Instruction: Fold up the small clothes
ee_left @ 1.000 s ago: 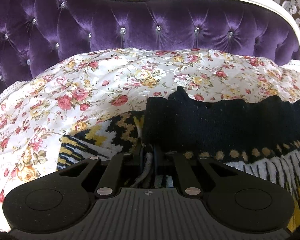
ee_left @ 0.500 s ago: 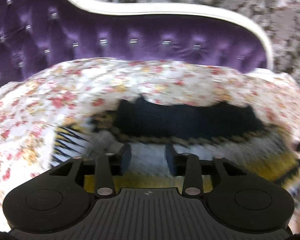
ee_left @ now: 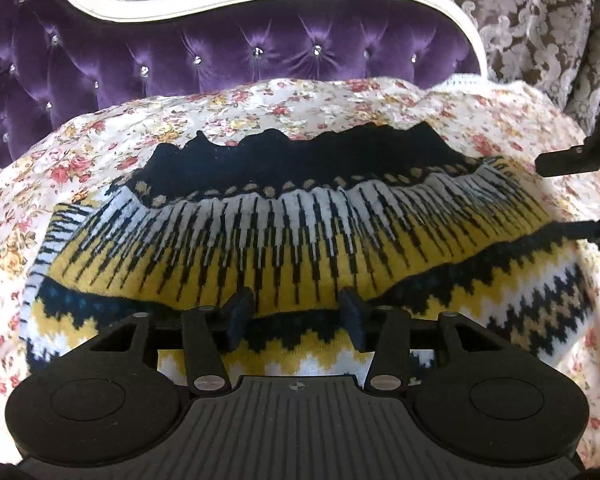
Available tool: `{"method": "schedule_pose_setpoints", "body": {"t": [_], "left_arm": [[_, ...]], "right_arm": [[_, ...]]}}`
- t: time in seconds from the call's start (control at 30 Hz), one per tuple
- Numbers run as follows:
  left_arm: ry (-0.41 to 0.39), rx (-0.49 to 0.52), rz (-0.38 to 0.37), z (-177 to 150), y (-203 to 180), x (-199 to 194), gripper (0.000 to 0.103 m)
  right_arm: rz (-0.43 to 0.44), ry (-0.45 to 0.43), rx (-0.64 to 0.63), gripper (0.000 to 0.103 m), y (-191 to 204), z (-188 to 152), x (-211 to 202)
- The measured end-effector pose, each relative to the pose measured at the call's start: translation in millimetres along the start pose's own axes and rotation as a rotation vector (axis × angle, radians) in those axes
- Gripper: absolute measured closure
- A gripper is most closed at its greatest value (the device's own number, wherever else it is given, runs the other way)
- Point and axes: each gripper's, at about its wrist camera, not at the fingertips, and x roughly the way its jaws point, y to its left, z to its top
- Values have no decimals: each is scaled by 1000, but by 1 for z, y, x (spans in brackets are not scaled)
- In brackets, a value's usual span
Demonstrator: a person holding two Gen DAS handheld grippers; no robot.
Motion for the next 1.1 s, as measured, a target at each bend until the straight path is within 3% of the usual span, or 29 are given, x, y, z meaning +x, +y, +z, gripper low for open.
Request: {"method": "schedule_pose_setpoints", "body": {"t": [0.3, 0.43, 0.5, 0.63, 0.73, 0.83, 0.97, 1.1], "left_arm": [[18, -44, -56, -1, 10, 5, 55], [17, -39, -54, -1, 10, 5, 55], [19, -40, -58, -1, 10, 6, 55], [22, -42, -63, -1, 11, 6, 55], [21, -41, -63, -1, 11, 6, 55], [23, -47, -68, -1, 12, 6, 55], [21, -54, -70, -1, 12, 6, 55], [18, -57, -71, -2, 12, 6, 55]], "right_arm": [[23, 52, -2, 0, -4, -5, 9], [155, 99, 83, 0, -13, -7, 16], [173, 105, 101, 0, -16, -7, 20], [219, 87, 126, 0, -21, -4, 25], [264, 23, 128, 0, -22, -1, 31], [257, 6, 73, 0, -14, 1, 40], [231, 61, -23, 0, -4, -1, 39], [235, 114, -5, 2, -11, -4, 29]]}}
